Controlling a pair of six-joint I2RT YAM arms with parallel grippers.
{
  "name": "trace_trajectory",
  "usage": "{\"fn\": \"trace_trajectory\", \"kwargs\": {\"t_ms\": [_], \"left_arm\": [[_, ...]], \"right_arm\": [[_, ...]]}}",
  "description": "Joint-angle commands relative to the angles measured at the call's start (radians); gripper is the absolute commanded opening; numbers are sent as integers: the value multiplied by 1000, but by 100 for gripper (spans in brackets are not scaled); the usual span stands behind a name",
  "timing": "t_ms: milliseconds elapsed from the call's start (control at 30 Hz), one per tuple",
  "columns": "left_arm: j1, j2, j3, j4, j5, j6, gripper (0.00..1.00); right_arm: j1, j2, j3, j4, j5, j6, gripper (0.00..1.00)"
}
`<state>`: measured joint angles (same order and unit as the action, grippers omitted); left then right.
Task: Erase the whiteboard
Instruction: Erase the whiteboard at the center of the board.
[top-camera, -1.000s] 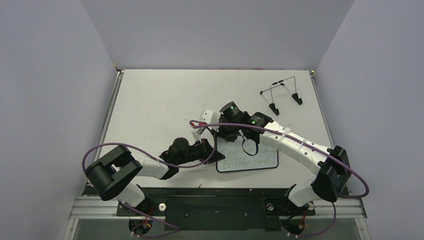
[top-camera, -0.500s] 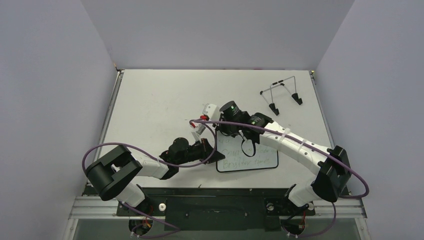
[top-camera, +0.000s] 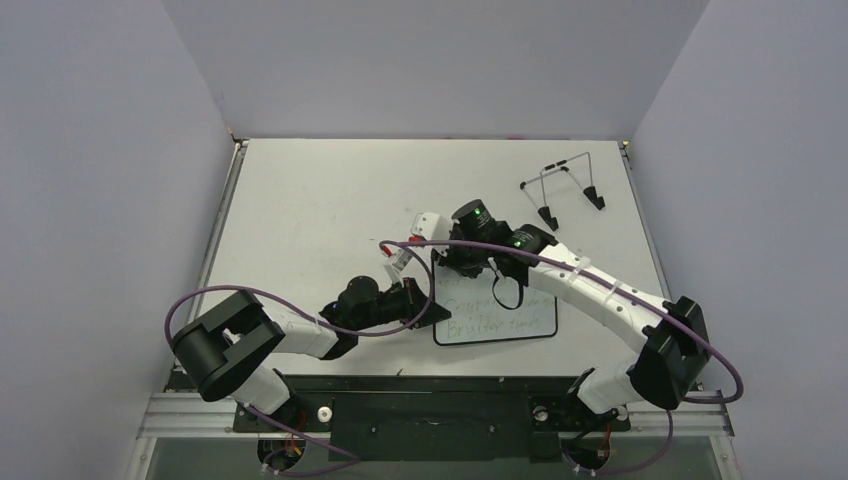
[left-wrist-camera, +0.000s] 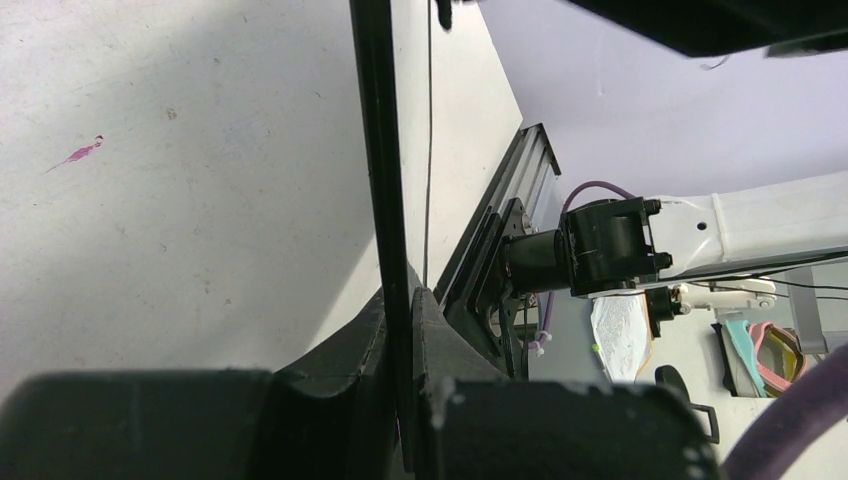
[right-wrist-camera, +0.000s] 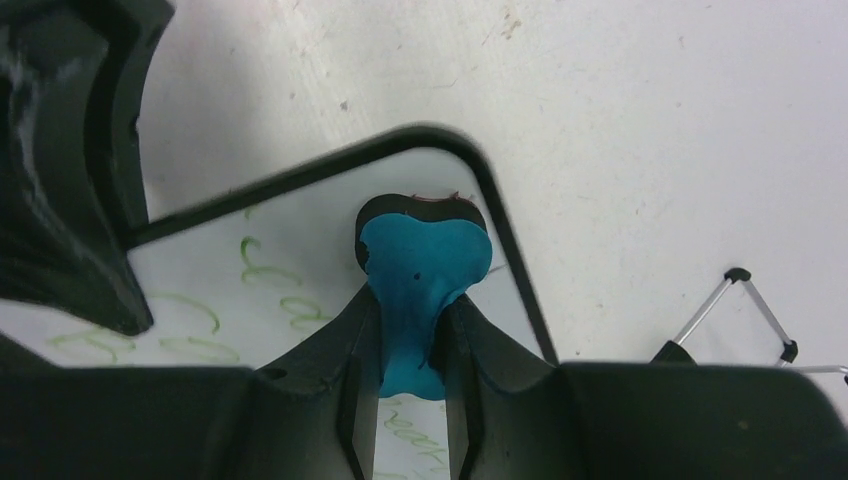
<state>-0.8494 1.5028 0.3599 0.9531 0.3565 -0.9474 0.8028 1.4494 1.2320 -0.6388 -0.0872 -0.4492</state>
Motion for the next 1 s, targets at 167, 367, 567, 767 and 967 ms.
{"fn": "trace_trajectory", "kwargs": {"t_ms": [167, 367, 567, 767, 967], "left_arm": [[-18, -45, 16, 110, 22, 60, 0], [-17, -44, 16, 109, 25, 53, 0], [-17, -45, 17, 106, 27, 47, 0], [-18, -45, 17, 109, 26, 43, 0], [-19, -47, 19, 109, 27, 36, 0]], "right_arm": [[-22, -128, -155, 0, -73, -125, 0], [-35, -115, -122, 61, 5, -80, 0], [-10, -92, -98, 32, -47, -103, 0], [2, -103, -90, -18, -146, -130, 0], [-50, -77, -50, 72, 30, -13, 0]]}}
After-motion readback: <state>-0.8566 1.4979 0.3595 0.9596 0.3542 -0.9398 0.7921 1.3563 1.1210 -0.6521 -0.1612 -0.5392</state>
